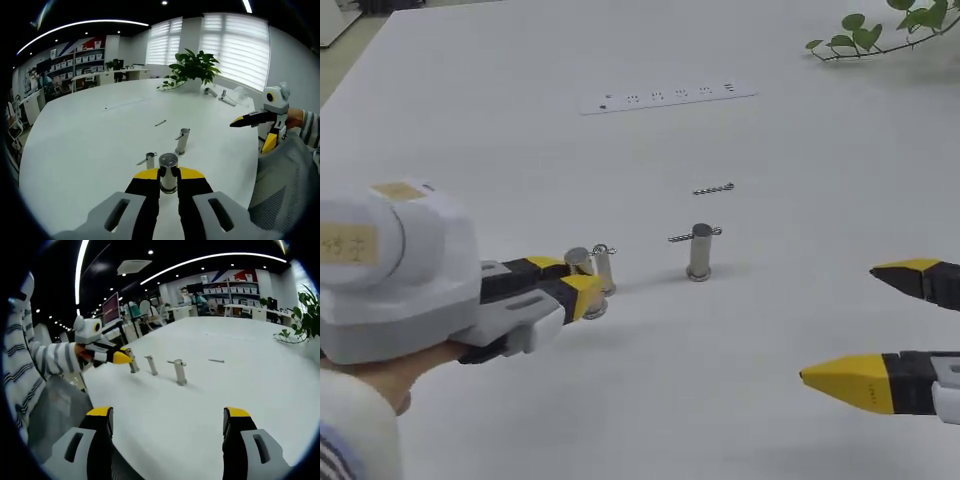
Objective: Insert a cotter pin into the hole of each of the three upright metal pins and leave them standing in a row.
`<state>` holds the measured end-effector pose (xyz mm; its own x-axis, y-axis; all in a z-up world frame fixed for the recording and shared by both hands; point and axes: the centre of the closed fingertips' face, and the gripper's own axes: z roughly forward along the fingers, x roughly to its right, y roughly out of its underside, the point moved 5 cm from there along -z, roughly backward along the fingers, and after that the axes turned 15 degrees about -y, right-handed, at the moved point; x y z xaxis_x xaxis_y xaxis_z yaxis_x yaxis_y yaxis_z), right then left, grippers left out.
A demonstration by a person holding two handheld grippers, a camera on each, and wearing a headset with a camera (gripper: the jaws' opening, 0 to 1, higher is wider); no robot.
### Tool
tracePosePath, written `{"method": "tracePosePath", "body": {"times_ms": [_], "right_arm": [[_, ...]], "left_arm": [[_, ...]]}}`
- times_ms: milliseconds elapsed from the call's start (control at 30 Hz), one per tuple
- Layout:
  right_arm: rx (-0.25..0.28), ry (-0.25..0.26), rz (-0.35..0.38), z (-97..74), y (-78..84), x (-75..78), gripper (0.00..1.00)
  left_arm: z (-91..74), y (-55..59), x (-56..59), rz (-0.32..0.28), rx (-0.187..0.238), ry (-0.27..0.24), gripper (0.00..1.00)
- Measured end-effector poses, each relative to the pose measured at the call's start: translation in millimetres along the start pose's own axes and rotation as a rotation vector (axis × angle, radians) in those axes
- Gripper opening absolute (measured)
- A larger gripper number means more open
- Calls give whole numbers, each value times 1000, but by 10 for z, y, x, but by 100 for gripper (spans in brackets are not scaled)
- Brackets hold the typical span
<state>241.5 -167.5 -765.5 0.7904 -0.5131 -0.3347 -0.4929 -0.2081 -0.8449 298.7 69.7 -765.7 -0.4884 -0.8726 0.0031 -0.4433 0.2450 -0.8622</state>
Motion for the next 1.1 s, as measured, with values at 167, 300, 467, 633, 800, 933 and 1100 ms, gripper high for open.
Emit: {"method": "tracePosePath", "body": {"times_ms": [167,300,467,633,800,933,1100], "right_arm": [[11,-3,3,-4,-5,-8,92],[9,2,3,-13,-5,8,92],[10,5,8,-19,4,23,92],[10,3,13,-13,18,20,92],[3,0,12,-9,20,26,92],[-1,2,8,-13,3,46,91],[-2,1,-1,-18,-33,58,91]], "left_arm": [[107,65,143,43,-25,17,11],[186,99,208,32,-40,4,11],[235,150,250,29,-45,-12,11],[272,207,260,29,-64,-14,11],[281,229,280,69,-51,-15,11],[304,246,299,74,-42,-19,11],[307,264,313,70,-38,-11,11]]}}
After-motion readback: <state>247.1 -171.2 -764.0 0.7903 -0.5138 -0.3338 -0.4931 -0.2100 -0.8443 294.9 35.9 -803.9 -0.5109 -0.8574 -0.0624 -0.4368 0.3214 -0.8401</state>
